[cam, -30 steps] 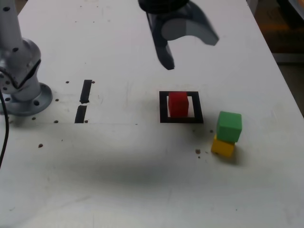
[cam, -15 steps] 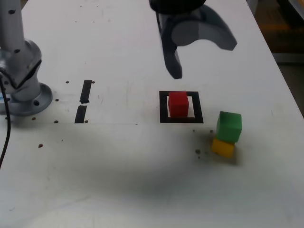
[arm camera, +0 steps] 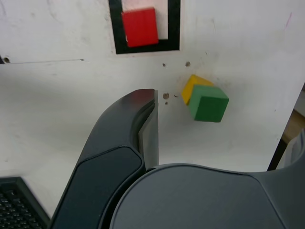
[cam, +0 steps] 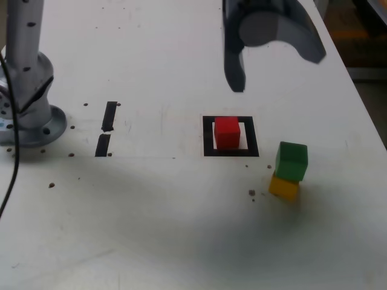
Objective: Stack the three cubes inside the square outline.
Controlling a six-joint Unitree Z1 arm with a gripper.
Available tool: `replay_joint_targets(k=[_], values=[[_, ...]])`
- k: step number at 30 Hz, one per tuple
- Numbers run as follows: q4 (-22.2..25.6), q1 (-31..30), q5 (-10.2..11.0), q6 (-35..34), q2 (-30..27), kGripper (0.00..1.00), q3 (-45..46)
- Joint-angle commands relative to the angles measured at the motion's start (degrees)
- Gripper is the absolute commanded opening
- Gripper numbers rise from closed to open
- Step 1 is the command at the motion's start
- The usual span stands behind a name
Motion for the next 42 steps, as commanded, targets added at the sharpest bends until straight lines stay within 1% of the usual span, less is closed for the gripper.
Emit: replay_joint_targets(k=[1, 5, 11, 30, 42], values=[[0.1, -0.3, -0.4, 0.4, 0.9, 0.99, -0.9], [-0.1, -1.0, -1.2, 0.9, 3.2, 0.99, -1.5], [-1.0, -1.7, -1.7, 0.9, 5.2, 0.98, -0.3], [-4.8, -2.2, -1.9, 1.7, 10.0, 0.96, 2.4], [-8.2, -2.3, -2.3, 2.4, 13.2, 0.96, 2.7]])
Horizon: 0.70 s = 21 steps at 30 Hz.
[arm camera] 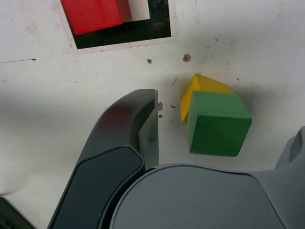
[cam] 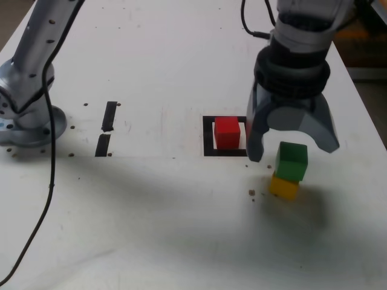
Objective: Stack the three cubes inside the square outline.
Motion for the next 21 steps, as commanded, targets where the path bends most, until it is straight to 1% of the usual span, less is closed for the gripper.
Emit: replay_joint_targets(k=[1, 9, 15, 19, 21], values=[[-0.4, -0.1, -0.1, 0.1, 0.6, 0.96, -0.1], [-1.5, -0.1, -0.1, 0.1, 1.8, 0.96, 0.3], [-1.6, -0.1, -0.3, 0.1, 2.8, 0.94, 0.1], [-1.6, -0.1, -0.4, 0.1, 3.2, 0.9, 0.0], [-1.6, -0.1, -0.5, 0.1, 3.3, 0.87, 0.1]])
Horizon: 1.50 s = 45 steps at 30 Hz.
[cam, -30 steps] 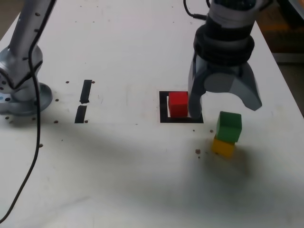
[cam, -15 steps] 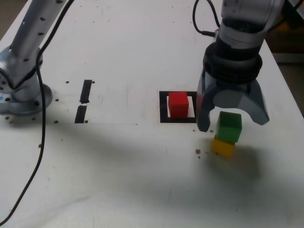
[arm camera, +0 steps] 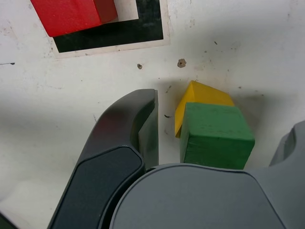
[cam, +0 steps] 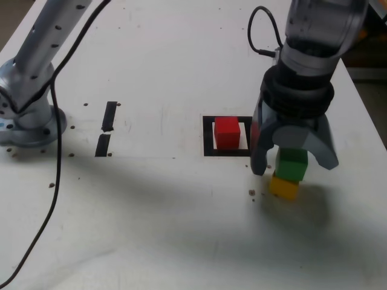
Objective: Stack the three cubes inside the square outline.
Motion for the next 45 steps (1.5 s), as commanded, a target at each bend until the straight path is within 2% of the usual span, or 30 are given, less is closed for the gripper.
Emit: replay_joint_targets(k=[1, 11, 19, 25, 34, 39, 45], values=[[0.0, -0.1, -0.2, 0.1, 0.3, 0.84, -0.2], [-0.3, -0.1, 0.4, -0.4, 0.0, 0.41, -0.1], [-0.9, -0.1, 1.7, 0.1, -0.7, 0.26, -0.4], [0.2, -0.3, 3.4, -0.7, -3.3, 0.24, -0.1], [5.1, 0.2, 7.3, -3.0, -11.9, 0.24, 2.5], [4.6, 2.0, 7.7, -4.9, -17.1, 0.24, 10.6], [1.9, 4.4, 7.0, -5.8, -20.8, 0.25, 19.2]])
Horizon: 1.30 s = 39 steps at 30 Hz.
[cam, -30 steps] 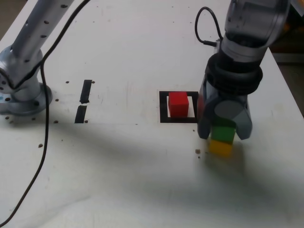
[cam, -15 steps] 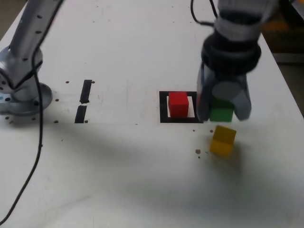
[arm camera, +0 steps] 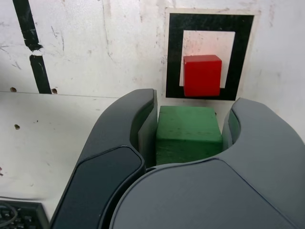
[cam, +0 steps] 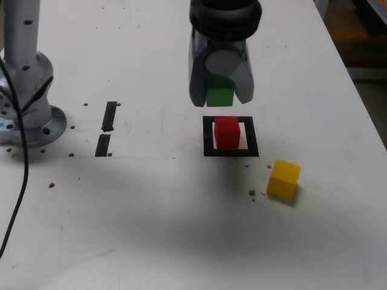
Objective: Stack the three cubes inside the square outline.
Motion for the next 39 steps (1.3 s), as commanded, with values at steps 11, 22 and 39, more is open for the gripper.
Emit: replay_joint_targets(k=[11, 22, 39], values=[[-9.3, 9.9, -2.3, 2.3, -3.3, 0.25, 13.6], [-18.0, 19.7, -2.0, 4.8, -4.2, 0.27, 19.8], [-25.2, 28.5, -1.7, 12.4, -2.2, 0.5, 21.8]])
